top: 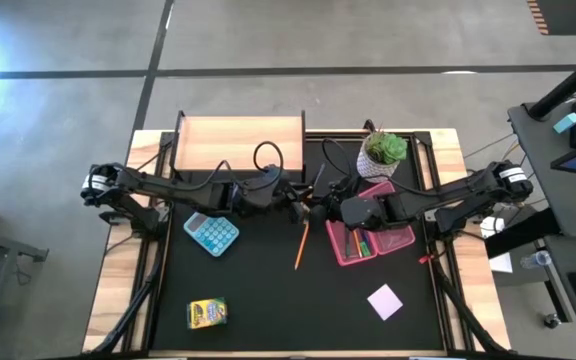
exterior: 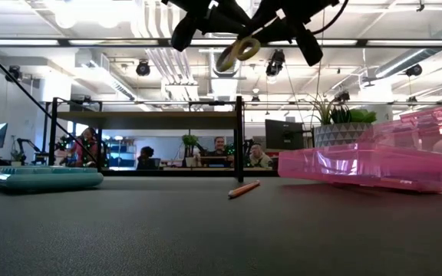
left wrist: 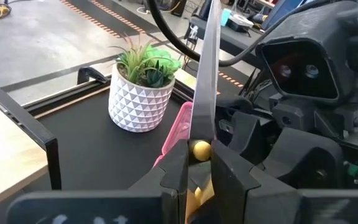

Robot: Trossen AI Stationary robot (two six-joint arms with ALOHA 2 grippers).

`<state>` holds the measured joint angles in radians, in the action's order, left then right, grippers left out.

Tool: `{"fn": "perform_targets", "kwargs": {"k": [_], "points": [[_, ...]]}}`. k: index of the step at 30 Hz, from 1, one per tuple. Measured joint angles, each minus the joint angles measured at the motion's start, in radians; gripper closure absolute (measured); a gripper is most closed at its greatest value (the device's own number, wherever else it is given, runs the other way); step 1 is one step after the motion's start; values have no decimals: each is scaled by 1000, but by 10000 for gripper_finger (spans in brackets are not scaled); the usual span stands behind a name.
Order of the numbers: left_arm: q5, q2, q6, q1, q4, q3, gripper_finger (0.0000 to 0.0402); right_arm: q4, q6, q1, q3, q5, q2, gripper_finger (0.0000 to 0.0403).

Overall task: Pack school essentials
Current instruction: Put the yellow scissors into the pink supply box

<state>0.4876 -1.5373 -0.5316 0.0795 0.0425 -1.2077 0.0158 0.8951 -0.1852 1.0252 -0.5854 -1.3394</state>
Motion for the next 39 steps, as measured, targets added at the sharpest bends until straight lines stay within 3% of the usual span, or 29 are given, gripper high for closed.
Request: {"fn": "perform_targets", "kwargs": {"k": [9, 17, 23, 30, 39], "points": [[-12, 0, -5, 0, 4, 0, 352, 20, -4, 0, 0, 34, 17, 378], [-42, -1, -5, -1, -4, 0, 256, 141, 10, -2, 0, 65, 71, 378], [-59, -1, -11, -1, -80, 4, 196, 397, 97, -2, 2, 147, 123, 378], [-175, 1, -36, -1, -182, 5, 187, 684, 199, -2, 1, 314, 133, 378], [-201, 1, -73, 0, -218, 6, 187, 708, 239, -2, -75, 384, 126, 378]]}}
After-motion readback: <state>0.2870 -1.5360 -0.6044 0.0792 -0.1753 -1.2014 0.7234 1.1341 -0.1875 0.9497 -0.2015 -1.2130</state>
